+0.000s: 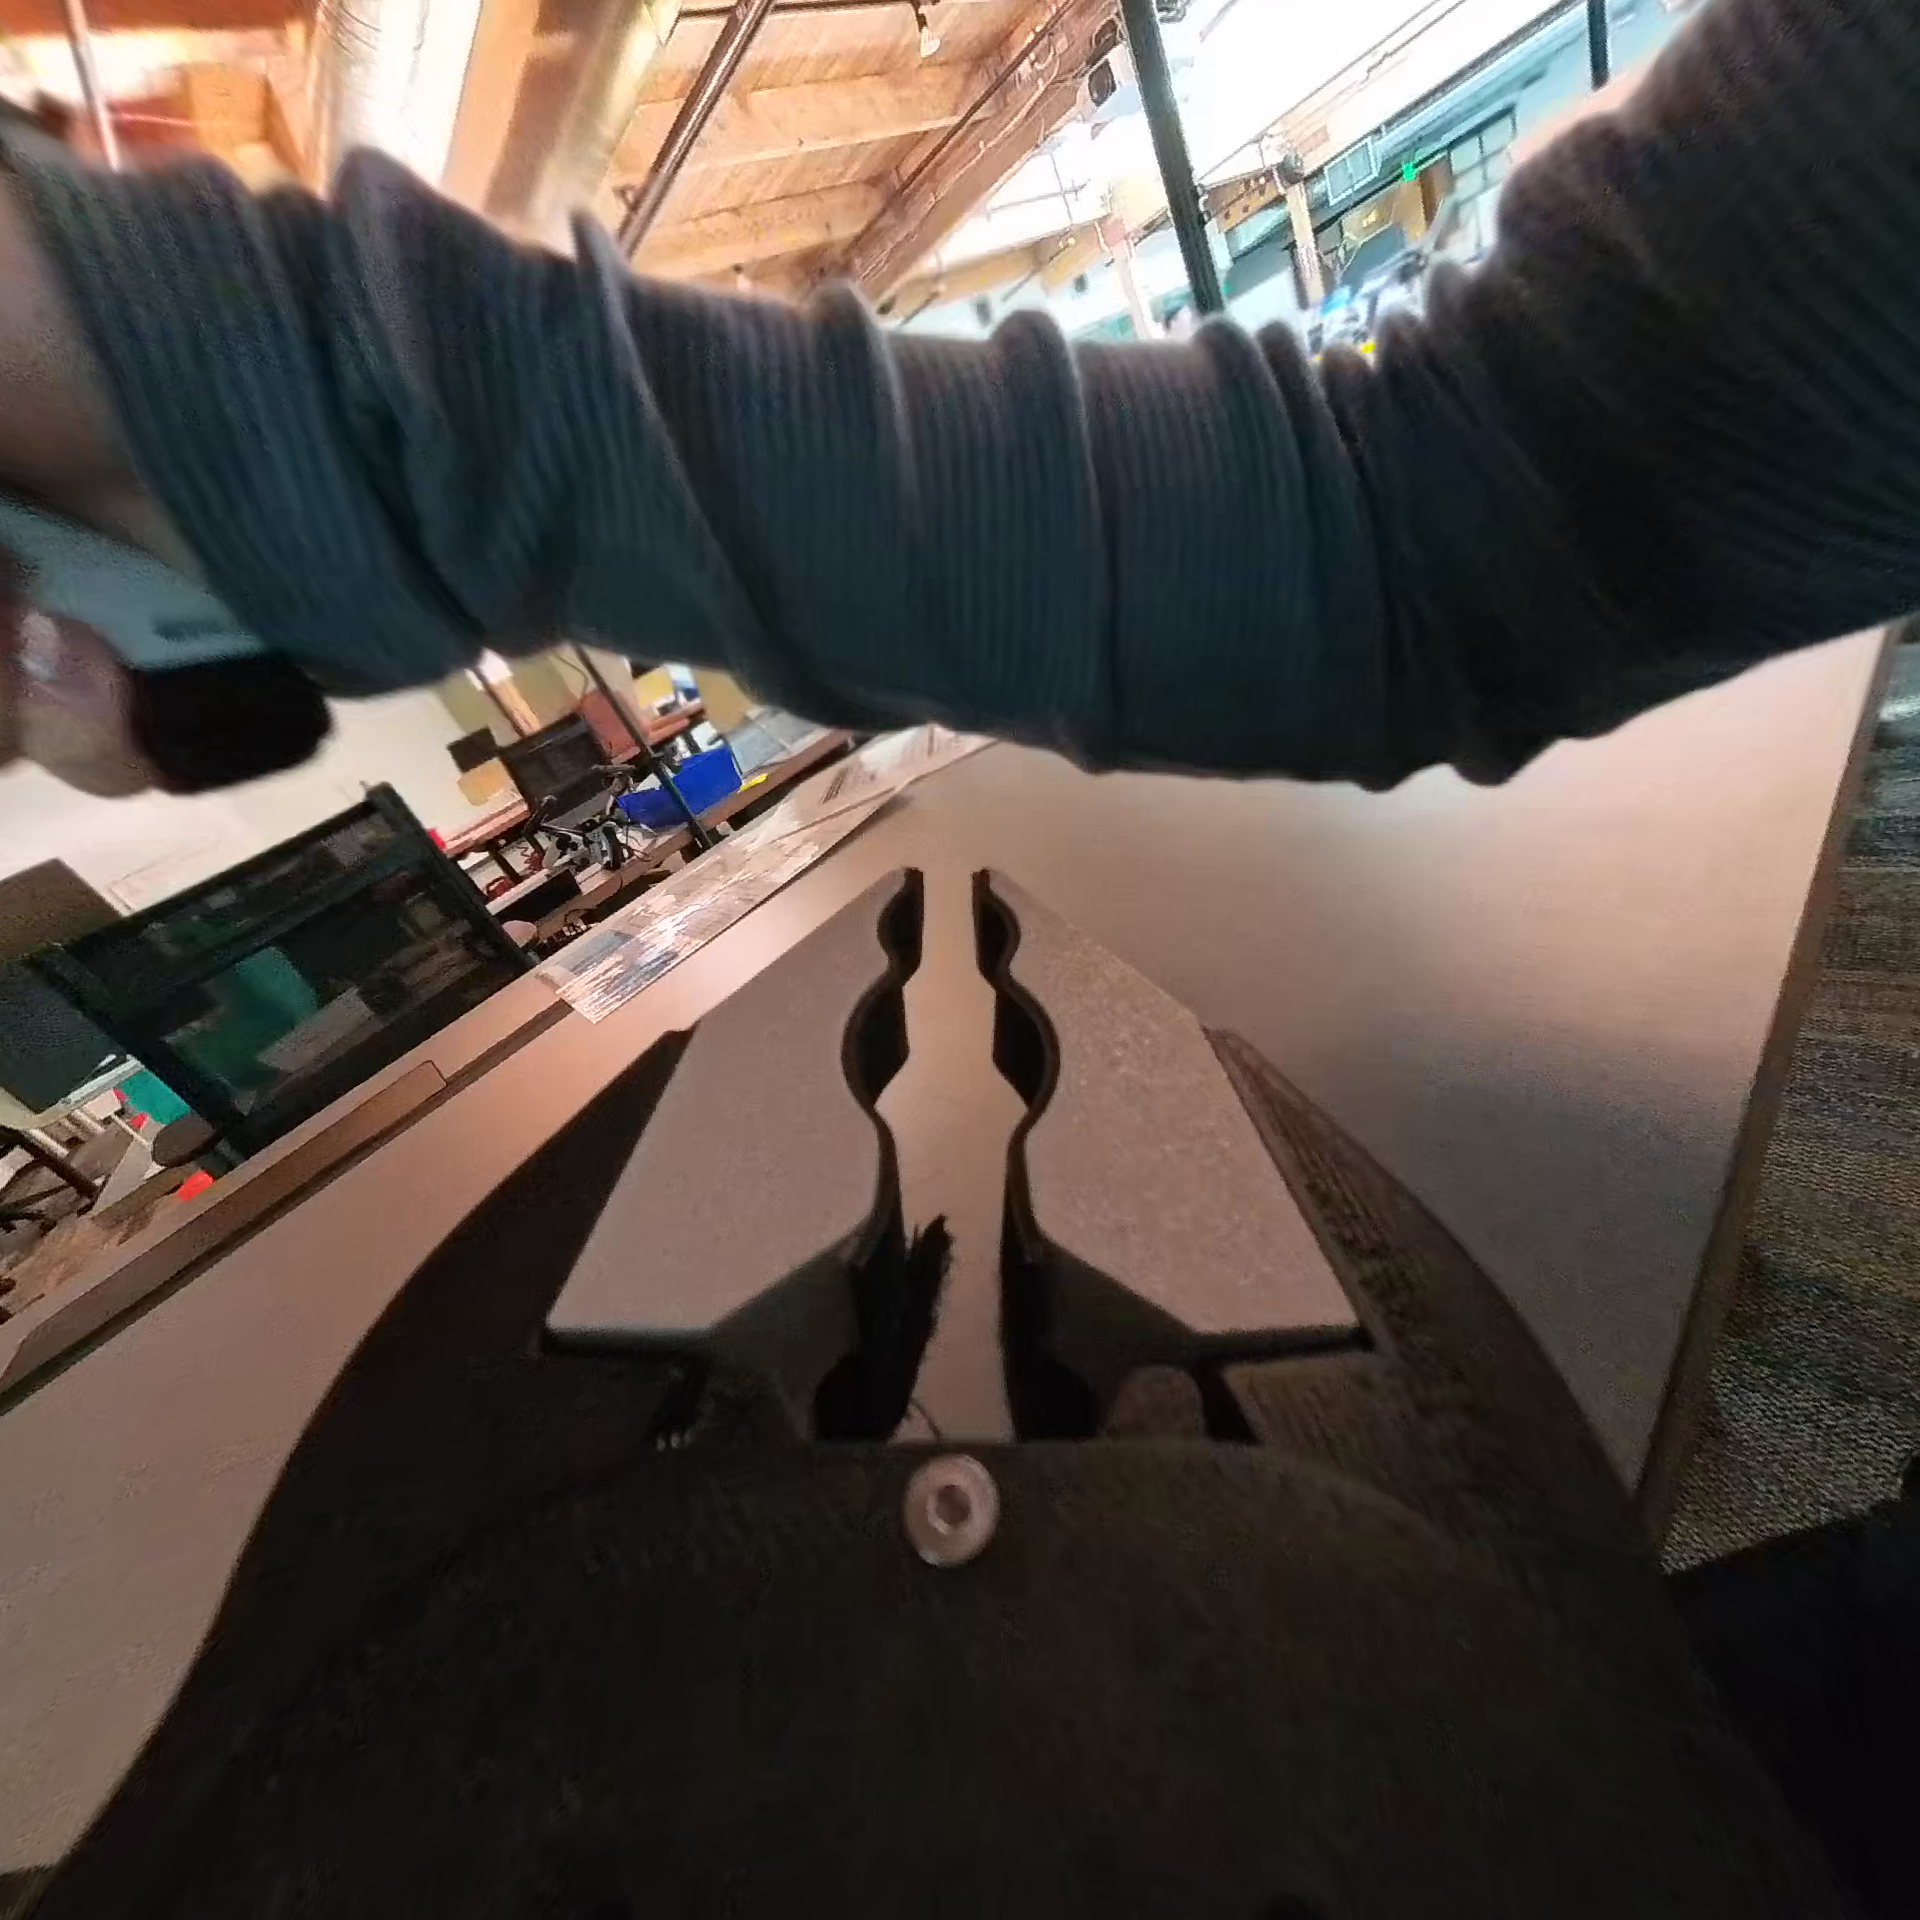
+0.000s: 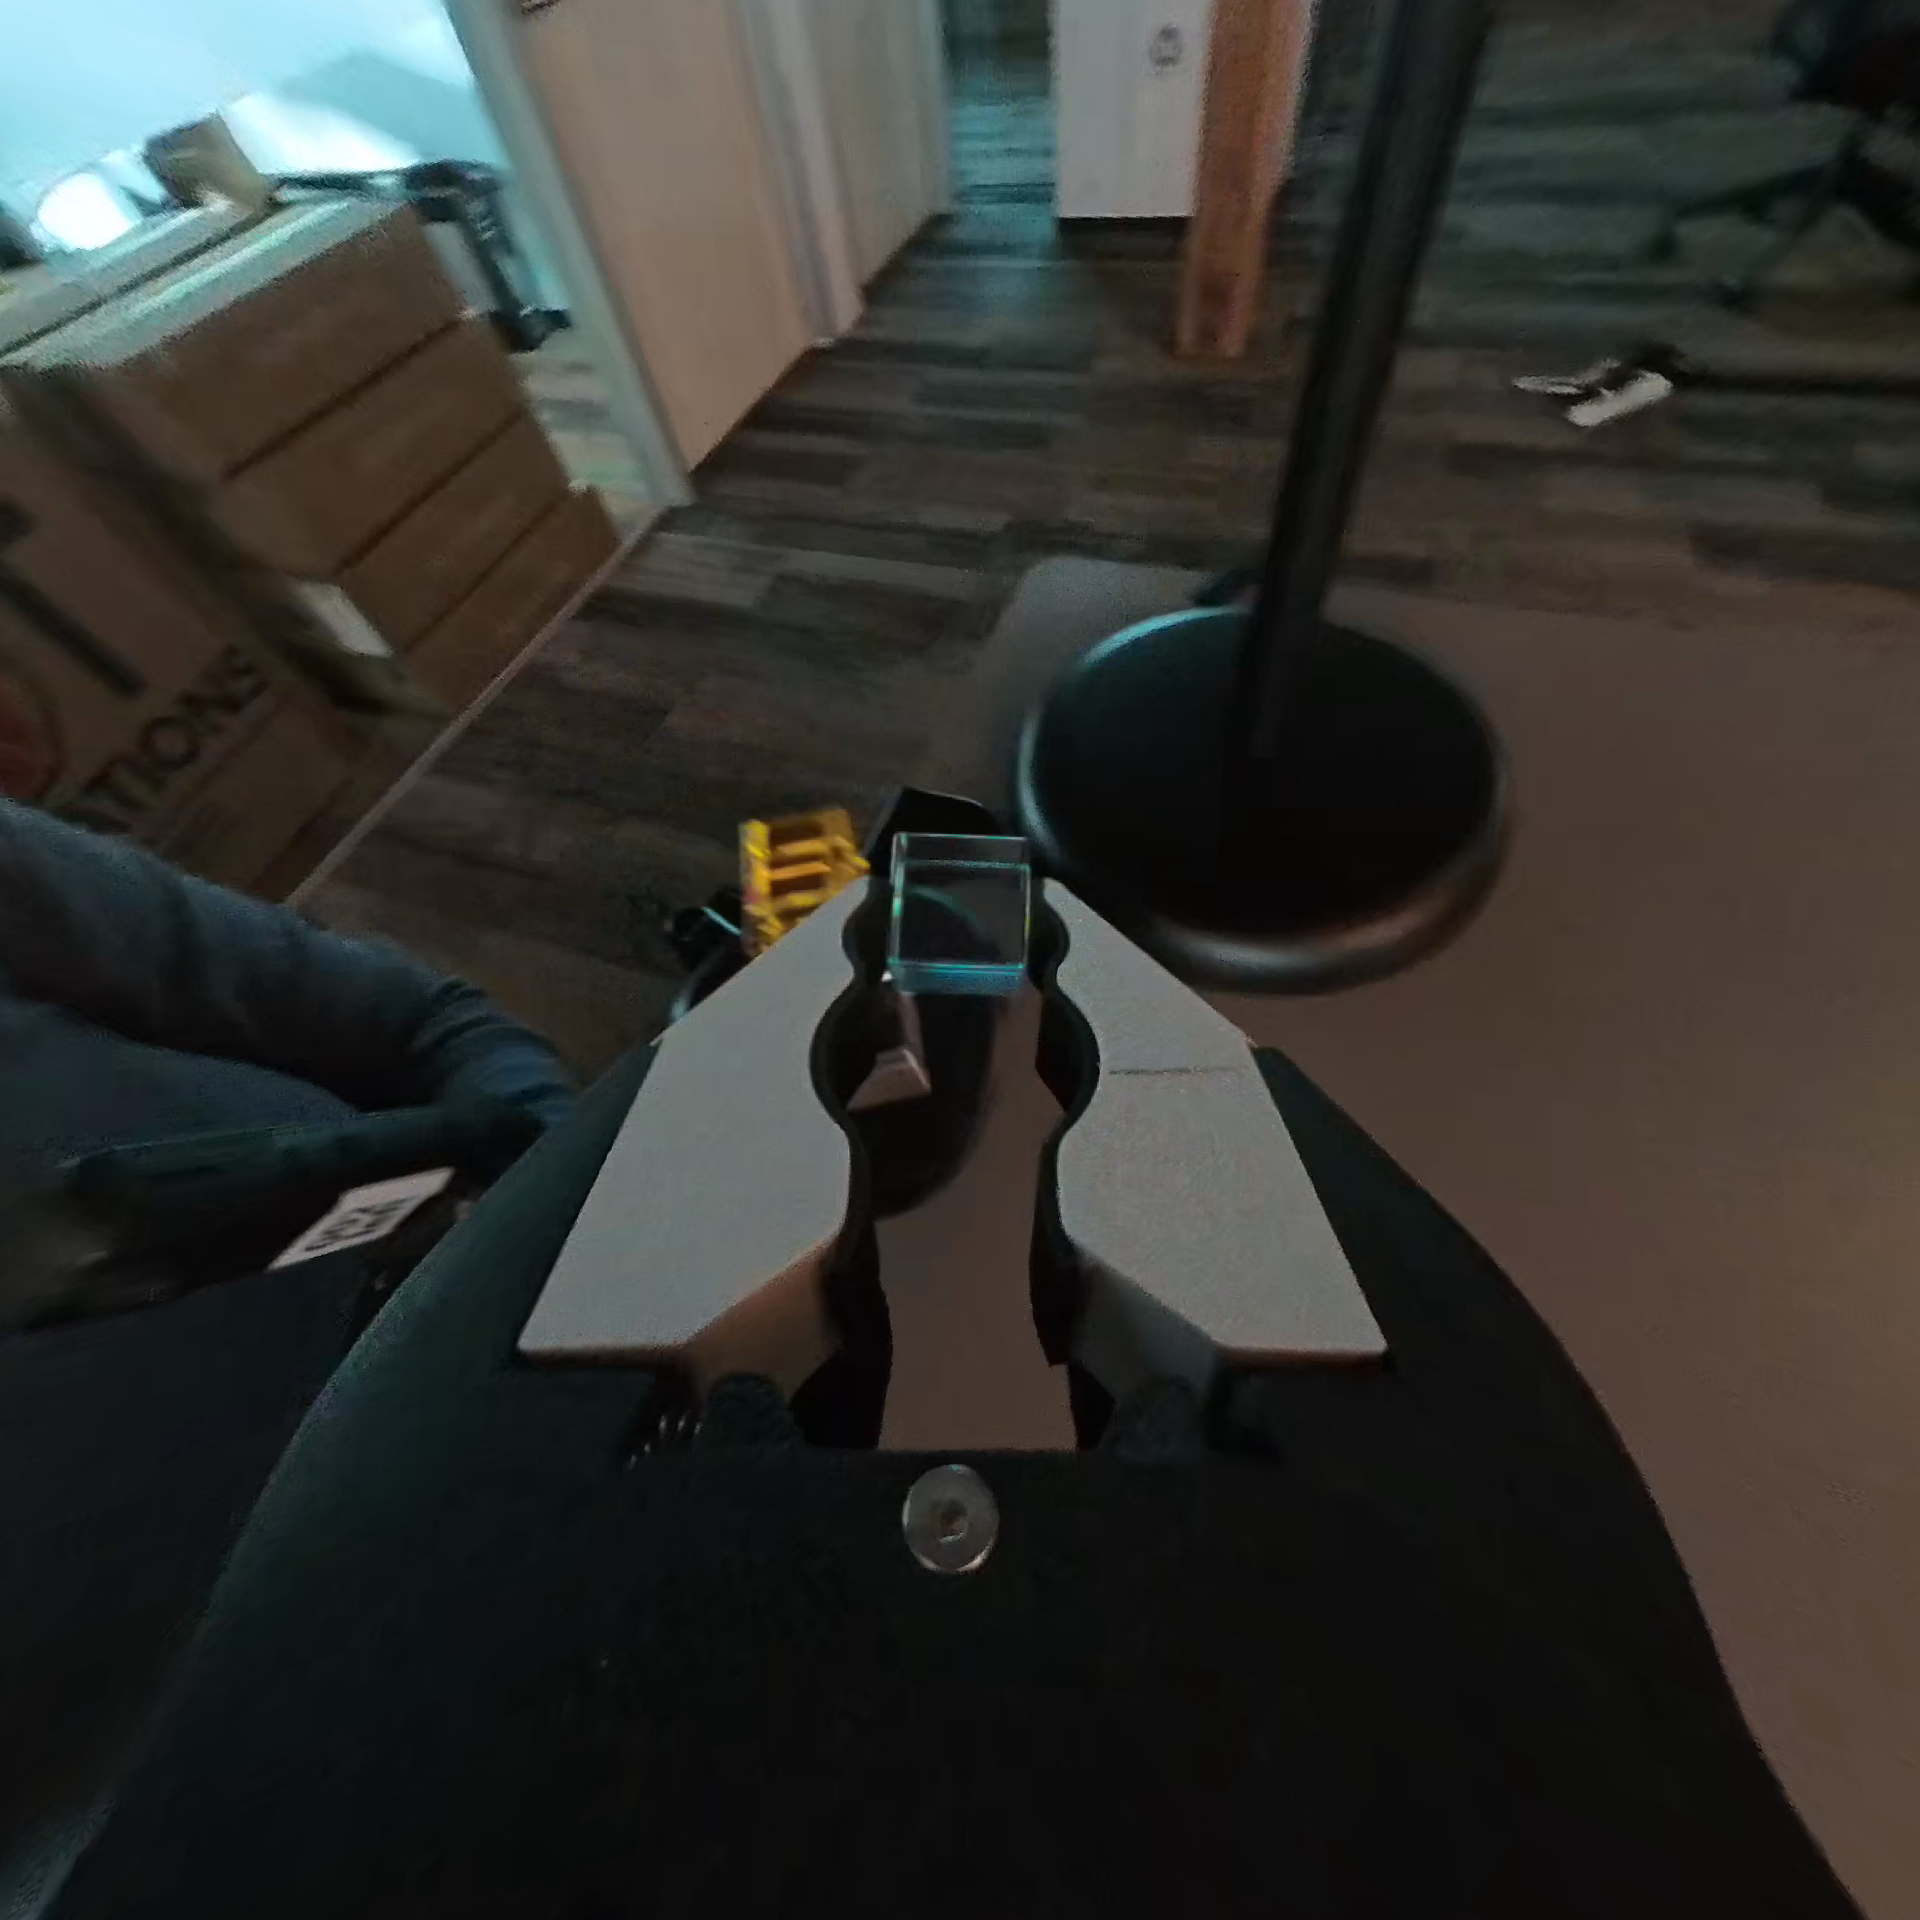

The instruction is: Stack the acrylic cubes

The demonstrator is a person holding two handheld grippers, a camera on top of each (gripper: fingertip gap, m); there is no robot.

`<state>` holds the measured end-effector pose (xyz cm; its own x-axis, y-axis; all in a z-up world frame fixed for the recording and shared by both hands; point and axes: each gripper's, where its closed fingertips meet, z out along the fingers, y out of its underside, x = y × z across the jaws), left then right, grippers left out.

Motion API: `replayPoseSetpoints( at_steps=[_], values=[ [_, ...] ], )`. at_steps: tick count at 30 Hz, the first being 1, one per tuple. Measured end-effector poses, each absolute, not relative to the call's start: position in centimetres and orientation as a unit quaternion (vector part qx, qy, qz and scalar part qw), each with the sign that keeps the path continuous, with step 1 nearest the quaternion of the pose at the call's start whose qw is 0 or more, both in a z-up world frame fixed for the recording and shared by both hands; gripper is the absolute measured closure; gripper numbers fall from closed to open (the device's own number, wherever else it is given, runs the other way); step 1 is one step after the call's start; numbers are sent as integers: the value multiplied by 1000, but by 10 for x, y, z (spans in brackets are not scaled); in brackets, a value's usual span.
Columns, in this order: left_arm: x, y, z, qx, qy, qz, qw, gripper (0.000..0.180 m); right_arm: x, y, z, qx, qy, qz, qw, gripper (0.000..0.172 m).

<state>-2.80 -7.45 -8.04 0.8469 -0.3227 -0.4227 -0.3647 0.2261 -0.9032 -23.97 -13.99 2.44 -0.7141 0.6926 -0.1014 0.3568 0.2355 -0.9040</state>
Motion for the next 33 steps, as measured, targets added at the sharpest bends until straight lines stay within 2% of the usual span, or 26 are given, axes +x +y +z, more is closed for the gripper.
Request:
replayPoseSetpoints(
  at_steps=[6, 20, 23, 27, 33],
  values=[
    [-28, -75, -80, -621, 277, 14, 733, 173, -234, -177, 32, -285, -824, 468, 142, 147],
    [-27, -77, -79, -618, 277, 16, 735, 173, -235, -186, 19, -287, -839, 447, 120, 147],
    [-27, -77, -79, -618, 276, 15, 736, 173, -235, -186, 18, -286, -838, 448, 123, 142],
    [-27, -77, -79, -618, 277, 16, 736, 173, -235, -184, 22, -290, -829, 458, 133, 125],
    [-27, -77, -79, -619, 277, 15, 735, 172, -234, -173, 22, -305, -813, 477, 139, 123]
  ],
)
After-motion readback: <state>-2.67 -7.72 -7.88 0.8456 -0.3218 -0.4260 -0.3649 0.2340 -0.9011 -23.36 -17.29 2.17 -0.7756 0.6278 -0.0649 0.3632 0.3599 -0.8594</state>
